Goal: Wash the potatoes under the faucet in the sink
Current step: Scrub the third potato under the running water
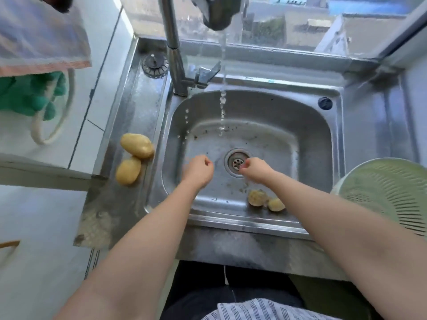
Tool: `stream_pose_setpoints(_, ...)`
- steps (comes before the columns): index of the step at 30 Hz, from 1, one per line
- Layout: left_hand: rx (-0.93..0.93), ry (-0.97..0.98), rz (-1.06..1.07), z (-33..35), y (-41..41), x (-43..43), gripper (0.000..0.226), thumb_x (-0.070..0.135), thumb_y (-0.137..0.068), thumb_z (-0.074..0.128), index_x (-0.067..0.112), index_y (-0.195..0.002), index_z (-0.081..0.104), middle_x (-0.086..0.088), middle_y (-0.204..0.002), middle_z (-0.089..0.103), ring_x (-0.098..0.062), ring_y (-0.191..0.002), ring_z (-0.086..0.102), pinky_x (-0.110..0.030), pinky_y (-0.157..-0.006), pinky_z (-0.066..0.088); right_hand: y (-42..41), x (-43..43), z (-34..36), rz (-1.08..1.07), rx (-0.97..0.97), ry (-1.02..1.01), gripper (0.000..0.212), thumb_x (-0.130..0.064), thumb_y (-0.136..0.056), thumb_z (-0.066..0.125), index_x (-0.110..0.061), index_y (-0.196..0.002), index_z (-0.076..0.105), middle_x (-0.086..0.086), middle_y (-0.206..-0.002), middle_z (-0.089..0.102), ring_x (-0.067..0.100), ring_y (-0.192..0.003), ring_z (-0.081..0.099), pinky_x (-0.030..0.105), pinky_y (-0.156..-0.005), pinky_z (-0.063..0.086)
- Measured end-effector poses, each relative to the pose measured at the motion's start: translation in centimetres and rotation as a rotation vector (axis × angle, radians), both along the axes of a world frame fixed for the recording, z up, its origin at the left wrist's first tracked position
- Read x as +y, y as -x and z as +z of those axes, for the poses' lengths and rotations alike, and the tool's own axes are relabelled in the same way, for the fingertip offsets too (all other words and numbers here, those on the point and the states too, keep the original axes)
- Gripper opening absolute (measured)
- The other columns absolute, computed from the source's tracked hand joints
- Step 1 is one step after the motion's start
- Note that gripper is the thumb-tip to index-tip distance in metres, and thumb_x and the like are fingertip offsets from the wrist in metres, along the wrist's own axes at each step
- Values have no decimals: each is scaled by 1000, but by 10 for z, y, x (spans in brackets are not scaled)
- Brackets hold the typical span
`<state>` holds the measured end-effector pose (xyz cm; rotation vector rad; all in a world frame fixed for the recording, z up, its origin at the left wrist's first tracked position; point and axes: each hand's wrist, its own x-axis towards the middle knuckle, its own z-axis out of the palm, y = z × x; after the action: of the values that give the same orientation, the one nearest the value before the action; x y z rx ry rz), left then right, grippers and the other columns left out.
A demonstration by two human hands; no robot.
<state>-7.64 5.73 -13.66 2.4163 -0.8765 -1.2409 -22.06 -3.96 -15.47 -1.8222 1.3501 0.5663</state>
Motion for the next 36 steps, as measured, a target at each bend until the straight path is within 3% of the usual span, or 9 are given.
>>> stream_pose_setpoints(4, 120, -95, -8, -61, 11, -13, 20, 30, -75, 45, 16, -62, 48, -23, -89, 71, -36, -86, 68, -49, -86, 55, 37, 4, -51, 214, 200, -105, 42, -18, -90, 57, -10, -131, 52, 16, -133, 56, 36, -121, 53, 35, -95, 44)
stream_pose_setpoints(9, 236, -118, 121, -67, 13, -23, 29, 14, -96, 45, 17, -67, 47, -12, -79, 61, -17, -54, 60, -24, -56, 45, 51, 19, -84, 278, 247, -127, 53, -19, -98, 44, -11, -148, 28, 23, -143, 37, 39, -129, 43, 38, -105, 38)
stream_pose_setpoints(12, 321, -100, 214, -63, 7, -29, 19, 13, -98, 45, 14, -80, 51, -7, -73, 56, -10, -46, 52, -23, -50, 36, 53, 20, -86, 337, 234, -58, 54, -22, -88, 57, -8, -138, 39, 22, -133, 47, 38, -118, 53, 36, -97, 45)
stream_pose_setpoints(17, 425, -50, 355, -43, -7, -40, 13, 13, -99, 41, 8, -105, 51, -7, -75, 56, -16, -56, 47, -24, -55, 37, 16, -4, -54, -107, -16, -93, 39, -36, -86, 54, -12, -117, 54, 12, -108, 61, 32, -103, 58, 34, -82, 44)
stream_pose_setpoints(21, 452, -2, 404, -23, -18, -50, 15, 12, -97, 43, 6, -104, 55, -8, -76, 58, -17, -58, 49, -23, -55, 38, -30, -18, -13, -350, -400, -308, 18, -30, -83, 49, -16, -73, 54, 2, -64, 52, 20, -61, 46, 26, -55, 41)
stream_pose_setpoints(25, 426, 82, 453, -11, -26, -61, 18, 15, -96, 42, 10, -97, 59, -5, -77, 59, -16, -64, 51, -25, -59, 39, -64, -21, 10, -479, -540, -390, 27, -27, -92, 32, -19, -75, 51, 7, -71, 53, 19, -60, 46, 24, -56, 39)
stream_pose_setpoints(29, 604, 170, 584, 1, -27, -66, 38, 49, -93, 47, 18, -109, 62, -2, -88, 65, -18, -73, 59, -36, -77, 52, -78, -23, 20, -665, -524, -480, 46, -48, -93, 30, -17, -73, 57, 7, -61, 57, 15, -44, 42, 20, -44, 33)
stream_pose_setpoints(32, 745, 209, 634, 6, -22, -68, 47, 58, -82, 59, 17, -104, 64, -6, -79, 65, -17, -49, 54, -29, -56, 51, -84, -24, 30, -725, -527, -472, 47, -47, -98, 24, -18, -75, 53, 8, -59, 51, 13, -38, 36, 14, -40, 24)
stream_pose_setpoints(36, 639, 290, 927, 20, -10, -77, 28, 39, -88, 59, 12, -83, 67, -9, -79, 68, -26, -63, 61, -30, -58, 49, -94, -15, 35, -713, -519, -397, 63, -63, -93, 29, -10, -102, 62, 11, -77, 66, 20, -57, 62, 26, -46, 52)
